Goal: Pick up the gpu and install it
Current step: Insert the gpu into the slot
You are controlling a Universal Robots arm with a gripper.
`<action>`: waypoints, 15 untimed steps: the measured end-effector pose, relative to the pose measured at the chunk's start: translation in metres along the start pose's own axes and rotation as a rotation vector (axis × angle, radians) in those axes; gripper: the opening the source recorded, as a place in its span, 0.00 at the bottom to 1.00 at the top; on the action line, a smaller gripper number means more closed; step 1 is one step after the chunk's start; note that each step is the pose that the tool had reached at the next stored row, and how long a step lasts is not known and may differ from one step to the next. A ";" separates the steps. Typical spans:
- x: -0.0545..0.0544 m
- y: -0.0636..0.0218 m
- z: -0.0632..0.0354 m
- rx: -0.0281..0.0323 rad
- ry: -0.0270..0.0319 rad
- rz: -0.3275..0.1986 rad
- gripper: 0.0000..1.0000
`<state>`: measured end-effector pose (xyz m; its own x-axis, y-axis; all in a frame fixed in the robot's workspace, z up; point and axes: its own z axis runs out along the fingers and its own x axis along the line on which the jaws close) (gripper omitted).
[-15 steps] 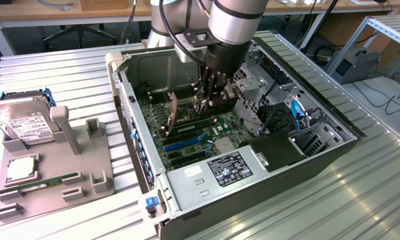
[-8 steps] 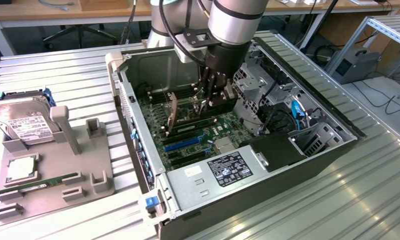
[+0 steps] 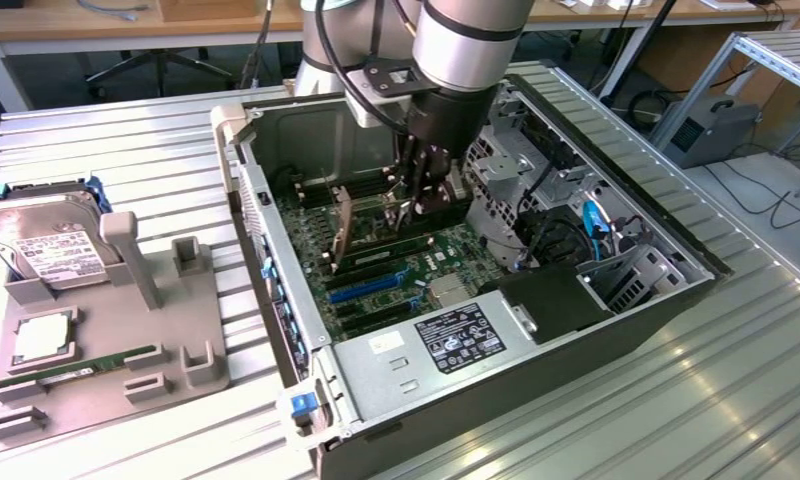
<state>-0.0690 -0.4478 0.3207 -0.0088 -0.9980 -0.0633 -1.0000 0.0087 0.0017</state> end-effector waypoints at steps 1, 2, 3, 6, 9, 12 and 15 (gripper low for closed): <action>0.000 0.0004 0.0001 0.0000 -0.0001 0.000 0.27; 0.000 0.0007 0.0002 0.0000 0.0000 0.000 0.27; 0.000 0.0009 0.0003 -0.0001 0.0000 0.000 0.27; 0.001 0.0013 0.0006 -0.0001 0.0001 0.000 0.27; 0.002 0.0015 0.0008 -0.0001 0.0001 0.000 0.27; 0.003 0.0016 0.0011 -0.0001 0.0000 0.000 0.27; 0.005 0.0020 0.0013 -0.0001 0.0001 0.000 0.27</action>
<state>-0.0711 -0.4522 0.3191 -0.0088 -0.9980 -0.0632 -1.0000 0.0087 0.0018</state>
